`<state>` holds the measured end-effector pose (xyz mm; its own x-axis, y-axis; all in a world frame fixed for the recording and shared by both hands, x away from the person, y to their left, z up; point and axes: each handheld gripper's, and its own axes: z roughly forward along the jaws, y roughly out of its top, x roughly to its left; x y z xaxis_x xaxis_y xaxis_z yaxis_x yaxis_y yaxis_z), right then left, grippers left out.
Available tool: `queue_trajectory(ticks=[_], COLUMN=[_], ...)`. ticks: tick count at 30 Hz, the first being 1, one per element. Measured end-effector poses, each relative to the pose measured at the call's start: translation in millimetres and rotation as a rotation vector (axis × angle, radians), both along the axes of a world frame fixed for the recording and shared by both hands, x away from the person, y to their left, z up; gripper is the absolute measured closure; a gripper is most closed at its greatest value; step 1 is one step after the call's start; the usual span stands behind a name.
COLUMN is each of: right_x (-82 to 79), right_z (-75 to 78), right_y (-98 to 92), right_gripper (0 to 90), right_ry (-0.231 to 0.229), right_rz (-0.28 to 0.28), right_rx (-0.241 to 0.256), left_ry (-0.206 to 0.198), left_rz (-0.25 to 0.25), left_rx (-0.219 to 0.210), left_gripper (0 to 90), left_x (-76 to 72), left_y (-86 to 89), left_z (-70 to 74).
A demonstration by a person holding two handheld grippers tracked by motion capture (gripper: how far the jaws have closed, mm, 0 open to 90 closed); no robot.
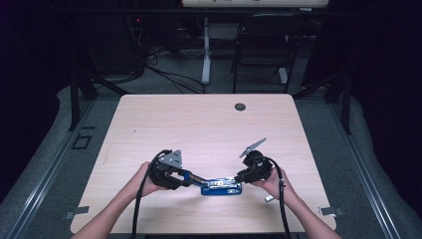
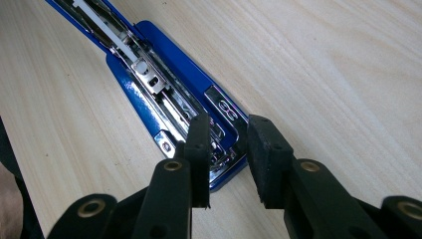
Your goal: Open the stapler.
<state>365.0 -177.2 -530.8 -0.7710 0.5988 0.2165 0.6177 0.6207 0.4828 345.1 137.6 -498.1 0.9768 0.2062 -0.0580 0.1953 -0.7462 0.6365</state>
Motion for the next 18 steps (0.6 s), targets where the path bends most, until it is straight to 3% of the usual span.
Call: queue_trajectory(ticks=[5, 9, 10, 18], right_x=[-0.1, -0.2, -0.1, 0.6], right_z=[-0.5, -0.9, -1.2, -2.2], right_y=[0.3, 0.6, 0.8, 1.0], right_gripper=[72.2, 72.3, 72.3, 72.3], right_ry=[-0.001, -0.001, 0.002, 0.001], right_rz=[-0.003, -0.003, -0.002, -0.002], right_rx=[0.002, -0.002, 0.0, -0.003], left_ry=[0.005, 0.012, 0.032, 0.048], left_rz=[-0.003, 0.005, 0.003, 0.011], left_rx=[0.014, 0.052, 0.04, 0.061], left_gripper=[64.8, 64.9, 64.9, 64.8], left_x=[0.0, 0.4, 1.7, 4.8], left_y=[1.4, 6.8, 9.2, 15.6], left_z=[-0.9, -6.3, -9.4, -20.1])
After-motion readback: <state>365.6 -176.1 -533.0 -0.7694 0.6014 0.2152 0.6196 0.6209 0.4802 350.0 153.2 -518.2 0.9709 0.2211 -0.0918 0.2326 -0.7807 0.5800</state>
